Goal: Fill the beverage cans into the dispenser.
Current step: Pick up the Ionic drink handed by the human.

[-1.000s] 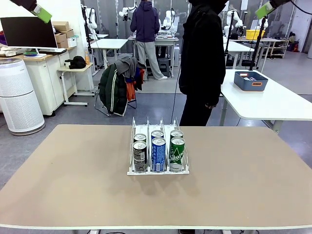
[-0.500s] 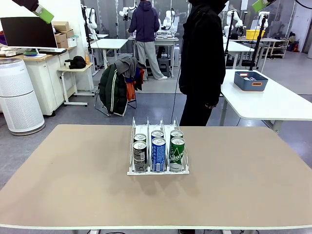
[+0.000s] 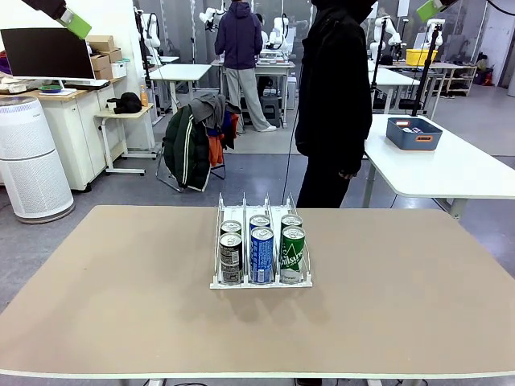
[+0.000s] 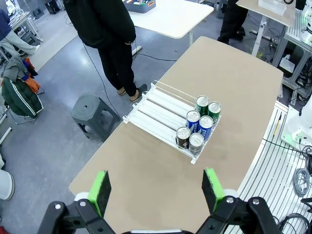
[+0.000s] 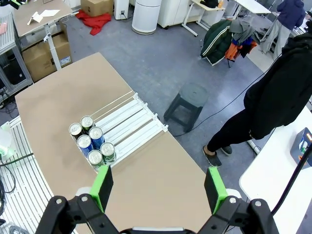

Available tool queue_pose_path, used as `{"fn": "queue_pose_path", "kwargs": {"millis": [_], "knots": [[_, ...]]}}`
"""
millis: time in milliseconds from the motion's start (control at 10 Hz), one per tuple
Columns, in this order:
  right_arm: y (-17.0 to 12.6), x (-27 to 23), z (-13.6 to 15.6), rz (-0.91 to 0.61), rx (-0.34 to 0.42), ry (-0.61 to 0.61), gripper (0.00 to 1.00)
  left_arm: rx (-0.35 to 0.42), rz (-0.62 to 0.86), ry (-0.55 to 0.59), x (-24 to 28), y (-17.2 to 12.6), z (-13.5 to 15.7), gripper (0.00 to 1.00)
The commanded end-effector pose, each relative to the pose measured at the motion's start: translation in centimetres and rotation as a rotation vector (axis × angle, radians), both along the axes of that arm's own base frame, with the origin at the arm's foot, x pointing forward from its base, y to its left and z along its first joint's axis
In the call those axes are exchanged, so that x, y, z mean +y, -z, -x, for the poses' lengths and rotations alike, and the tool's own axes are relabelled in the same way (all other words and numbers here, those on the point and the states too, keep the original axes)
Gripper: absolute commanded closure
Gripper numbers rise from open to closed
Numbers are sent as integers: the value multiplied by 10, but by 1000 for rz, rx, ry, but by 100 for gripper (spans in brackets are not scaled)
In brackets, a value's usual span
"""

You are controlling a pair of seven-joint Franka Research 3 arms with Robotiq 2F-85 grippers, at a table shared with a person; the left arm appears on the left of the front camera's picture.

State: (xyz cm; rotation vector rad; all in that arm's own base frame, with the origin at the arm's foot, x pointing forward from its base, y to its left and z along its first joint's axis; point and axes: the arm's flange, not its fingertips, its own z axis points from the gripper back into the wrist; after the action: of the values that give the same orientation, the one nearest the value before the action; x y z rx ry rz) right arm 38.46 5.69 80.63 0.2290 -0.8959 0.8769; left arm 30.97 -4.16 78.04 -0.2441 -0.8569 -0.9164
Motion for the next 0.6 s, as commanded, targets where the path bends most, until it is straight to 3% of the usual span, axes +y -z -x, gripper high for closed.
{"fn": "queue_pose_path", "kwargs": {"millis": [0, 500], "knots": [[0, 1, 0, -1, 0, -2, 0, 2, -1, 2, 0, 1, 0, 0], [0, 1, 0, -1, 0, -2, 0, 2, -1, 2, 0, 1, 0, 0]]}}
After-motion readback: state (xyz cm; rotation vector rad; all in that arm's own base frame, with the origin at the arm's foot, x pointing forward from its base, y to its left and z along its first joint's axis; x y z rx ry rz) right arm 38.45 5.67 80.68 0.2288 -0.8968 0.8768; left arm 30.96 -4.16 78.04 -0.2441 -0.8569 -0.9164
